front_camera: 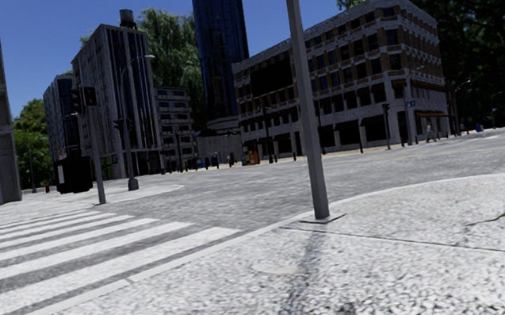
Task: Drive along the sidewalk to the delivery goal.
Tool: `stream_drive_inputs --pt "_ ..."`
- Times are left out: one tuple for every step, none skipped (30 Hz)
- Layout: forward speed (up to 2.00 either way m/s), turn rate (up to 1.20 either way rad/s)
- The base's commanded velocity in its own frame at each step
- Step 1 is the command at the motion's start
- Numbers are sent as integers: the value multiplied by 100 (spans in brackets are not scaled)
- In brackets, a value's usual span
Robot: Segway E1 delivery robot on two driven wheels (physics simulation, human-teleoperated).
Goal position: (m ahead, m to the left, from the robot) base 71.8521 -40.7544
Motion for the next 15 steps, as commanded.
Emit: stream_drive_inputs --pt "200 107" --pt "200 107" --pt "200 107" --pt "200 107" --pt "200 107" --pt "200 107" --pt "200 107" --pt "200 107" --pt "200 107" --pt "200 107" --pt "200 107" --pt "200 107" --pt "200 107" --pt "200 107" --pt "200 107"
